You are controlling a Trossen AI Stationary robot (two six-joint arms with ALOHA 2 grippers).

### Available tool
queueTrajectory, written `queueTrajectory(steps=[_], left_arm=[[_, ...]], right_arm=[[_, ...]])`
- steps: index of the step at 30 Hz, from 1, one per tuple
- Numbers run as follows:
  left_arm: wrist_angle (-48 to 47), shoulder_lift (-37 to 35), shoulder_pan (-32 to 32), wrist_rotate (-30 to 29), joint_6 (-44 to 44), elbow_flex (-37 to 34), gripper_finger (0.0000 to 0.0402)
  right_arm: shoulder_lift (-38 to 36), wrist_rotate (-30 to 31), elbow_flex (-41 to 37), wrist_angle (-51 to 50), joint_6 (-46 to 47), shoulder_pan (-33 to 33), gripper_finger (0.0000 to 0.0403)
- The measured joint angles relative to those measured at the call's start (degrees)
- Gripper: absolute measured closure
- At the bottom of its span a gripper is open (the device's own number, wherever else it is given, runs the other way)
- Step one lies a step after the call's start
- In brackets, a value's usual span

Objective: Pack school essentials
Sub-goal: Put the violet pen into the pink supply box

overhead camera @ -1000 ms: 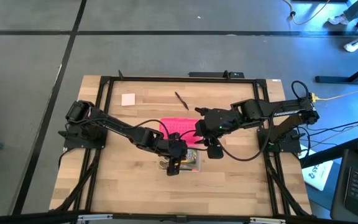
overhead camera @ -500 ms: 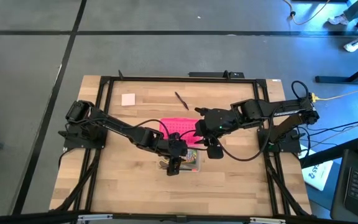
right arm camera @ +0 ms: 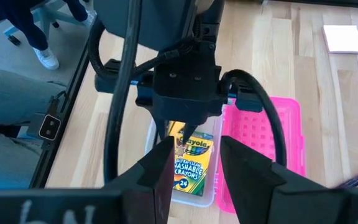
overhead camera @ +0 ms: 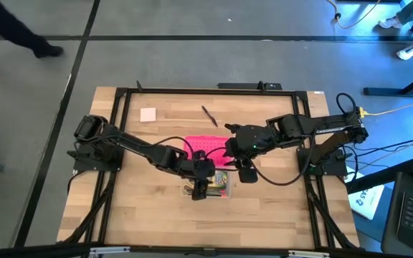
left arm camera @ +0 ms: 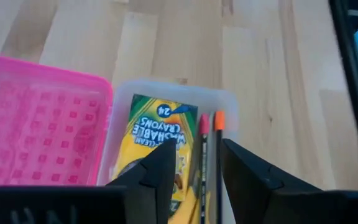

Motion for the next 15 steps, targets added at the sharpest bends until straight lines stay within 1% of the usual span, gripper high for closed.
queueTrajectory(steps=[3,7,15], left_arm=[[-3.95,-2.09,-0.02,0.45,-0.84,-0.07,0.0282],[-11.26,-6.1,0.31,-1.31,-2.91,-0.07,0.0282],[-24.61,-13.97,0.46,-9.04,-11.71,-0.05,0.0282]], right_arm=[[0.0,-0.02,0.0,0.19,0.01,0.0,0.027],[0.0,0.02,-0.01,1.18,0.0,0.0,0.027],[0.0,0.04,-0.01,1.73,0.0,0.0,0.027]])
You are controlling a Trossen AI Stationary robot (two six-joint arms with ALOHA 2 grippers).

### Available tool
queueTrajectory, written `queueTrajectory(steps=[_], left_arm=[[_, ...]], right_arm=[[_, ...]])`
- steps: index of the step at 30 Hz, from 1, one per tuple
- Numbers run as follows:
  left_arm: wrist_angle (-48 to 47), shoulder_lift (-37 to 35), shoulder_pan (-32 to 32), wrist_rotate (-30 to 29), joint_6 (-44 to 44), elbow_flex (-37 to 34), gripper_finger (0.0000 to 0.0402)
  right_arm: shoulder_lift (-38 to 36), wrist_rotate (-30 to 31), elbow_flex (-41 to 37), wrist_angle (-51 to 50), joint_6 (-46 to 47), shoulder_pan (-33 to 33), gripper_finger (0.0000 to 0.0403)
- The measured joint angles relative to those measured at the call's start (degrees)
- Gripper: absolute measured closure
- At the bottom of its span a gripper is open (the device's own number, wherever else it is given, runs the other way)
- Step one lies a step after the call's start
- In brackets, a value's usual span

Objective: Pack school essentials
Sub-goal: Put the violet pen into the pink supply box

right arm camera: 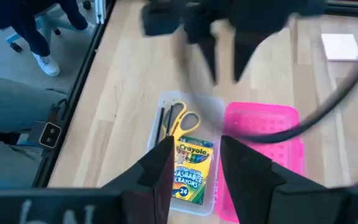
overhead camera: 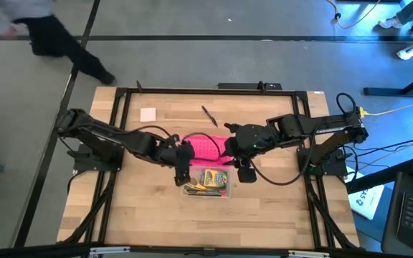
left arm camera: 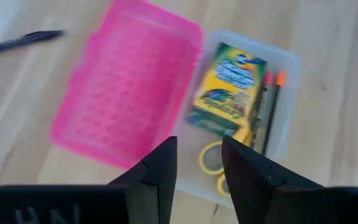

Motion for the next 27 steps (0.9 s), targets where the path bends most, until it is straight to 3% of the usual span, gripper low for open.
queueTrajectory(steps=[12,14,21,27], left_arm=[[-11.13,-7.27,-3.37,-10.31,-7.73,0.01,0.0282],[-11.78,-7.71,-3.85,-11.14,-8.09,0.01,0.0282],[-14.13,-7.86,-4.57,-11.57,-8.89,0.01,0.0282],[-14.27,-7.82,-4.58,-11.61,-8.97,0.01,0.0282]], right_arm=[[0.0,-0.17,0.0,5.28,4.98,-1.49,0.027],[0.0,0.93,0.0,5.15,7.44,-3.67,0.027],[0.57,15.74,0.0,-1.79,15.64,-13.93,0.027],[5.53,14.43,0.0,-3.66,12.31,-21.82,0.027]])
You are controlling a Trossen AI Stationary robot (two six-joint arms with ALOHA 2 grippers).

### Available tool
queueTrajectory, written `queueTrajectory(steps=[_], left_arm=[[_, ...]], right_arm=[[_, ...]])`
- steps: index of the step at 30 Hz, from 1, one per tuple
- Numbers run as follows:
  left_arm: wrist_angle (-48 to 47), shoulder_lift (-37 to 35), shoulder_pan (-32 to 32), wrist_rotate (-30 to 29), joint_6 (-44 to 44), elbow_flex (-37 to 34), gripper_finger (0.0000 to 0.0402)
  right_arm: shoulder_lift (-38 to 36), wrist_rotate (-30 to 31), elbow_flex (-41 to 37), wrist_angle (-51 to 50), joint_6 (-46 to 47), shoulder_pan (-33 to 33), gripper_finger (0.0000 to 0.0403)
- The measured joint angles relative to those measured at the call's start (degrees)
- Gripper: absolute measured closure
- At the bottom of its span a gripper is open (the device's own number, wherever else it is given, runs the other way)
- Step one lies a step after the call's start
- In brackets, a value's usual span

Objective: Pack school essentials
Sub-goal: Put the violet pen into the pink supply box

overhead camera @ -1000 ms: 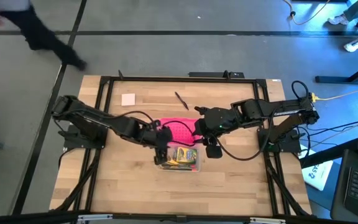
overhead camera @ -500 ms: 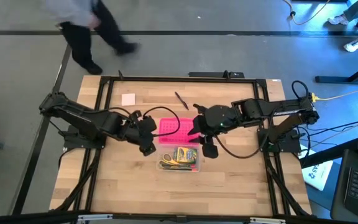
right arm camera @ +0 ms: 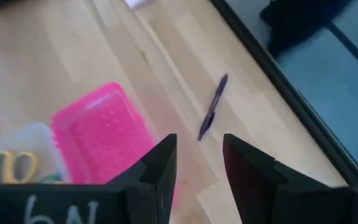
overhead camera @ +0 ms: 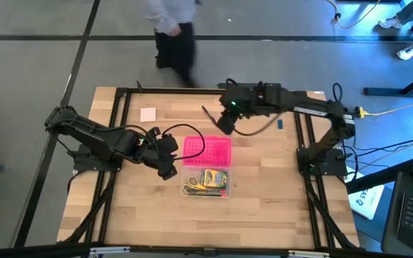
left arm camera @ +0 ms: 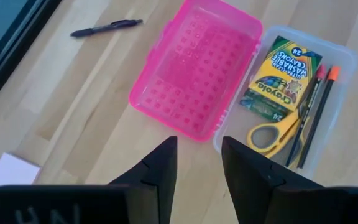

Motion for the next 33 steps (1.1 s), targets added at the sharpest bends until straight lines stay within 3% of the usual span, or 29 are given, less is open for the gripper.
queueTrajectory(steps=[11,16,33], left_arm=[[-5.1,0.0,0.08,-0.02,-0.07,0.0,0.0282],[-10.46,0.0,0.24,-2.14,-5.37,0.0,0.0282],[-12.46,0.02,0.81,-2.3,-10.65,0.0,0.0282]], right_arm=[[11.78,-3.14,0.0,3.9,-5.7,-7.91,0.027],[17.1,-5.13,0.0,5.77,-5.92,-9.58,0.027],[27.83,-5.97,0.0,11.13,-1.54,-10.78,0.027]])
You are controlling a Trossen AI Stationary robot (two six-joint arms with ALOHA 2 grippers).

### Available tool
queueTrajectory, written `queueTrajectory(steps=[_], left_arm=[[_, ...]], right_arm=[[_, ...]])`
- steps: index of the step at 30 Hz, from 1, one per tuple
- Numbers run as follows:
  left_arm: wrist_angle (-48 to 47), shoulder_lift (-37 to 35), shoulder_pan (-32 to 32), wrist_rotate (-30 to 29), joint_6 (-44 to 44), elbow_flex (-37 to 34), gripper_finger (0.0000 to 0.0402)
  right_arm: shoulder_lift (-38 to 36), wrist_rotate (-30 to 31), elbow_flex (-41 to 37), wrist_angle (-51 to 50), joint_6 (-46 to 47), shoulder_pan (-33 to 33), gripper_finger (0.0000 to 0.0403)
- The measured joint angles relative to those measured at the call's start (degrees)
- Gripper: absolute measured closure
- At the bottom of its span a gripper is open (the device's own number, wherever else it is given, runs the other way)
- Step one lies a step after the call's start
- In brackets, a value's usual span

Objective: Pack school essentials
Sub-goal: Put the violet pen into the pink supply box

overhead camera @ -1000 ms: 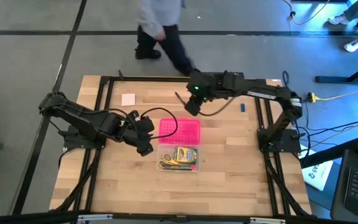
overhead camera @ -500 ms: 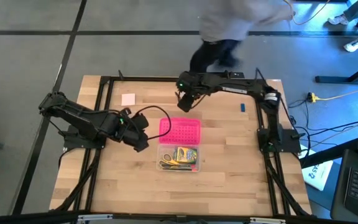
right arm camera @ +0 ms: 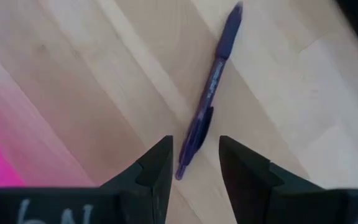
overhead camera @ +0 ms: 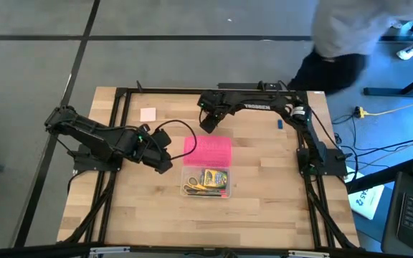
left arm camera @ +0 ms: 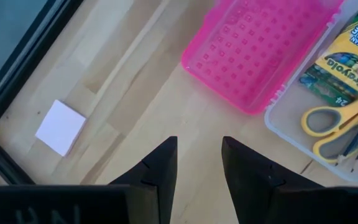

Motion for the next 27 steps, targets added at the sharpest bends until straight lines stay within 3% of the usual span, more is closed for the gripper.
queueTrajectory(steps=[27], left_arm=[[0.03,0.02,3.22,0.24,-0.92,0.0,0.0282]], right_arm=[[5.67,-1.47,0.04,2.21,1.59,-1.48,0.027]])
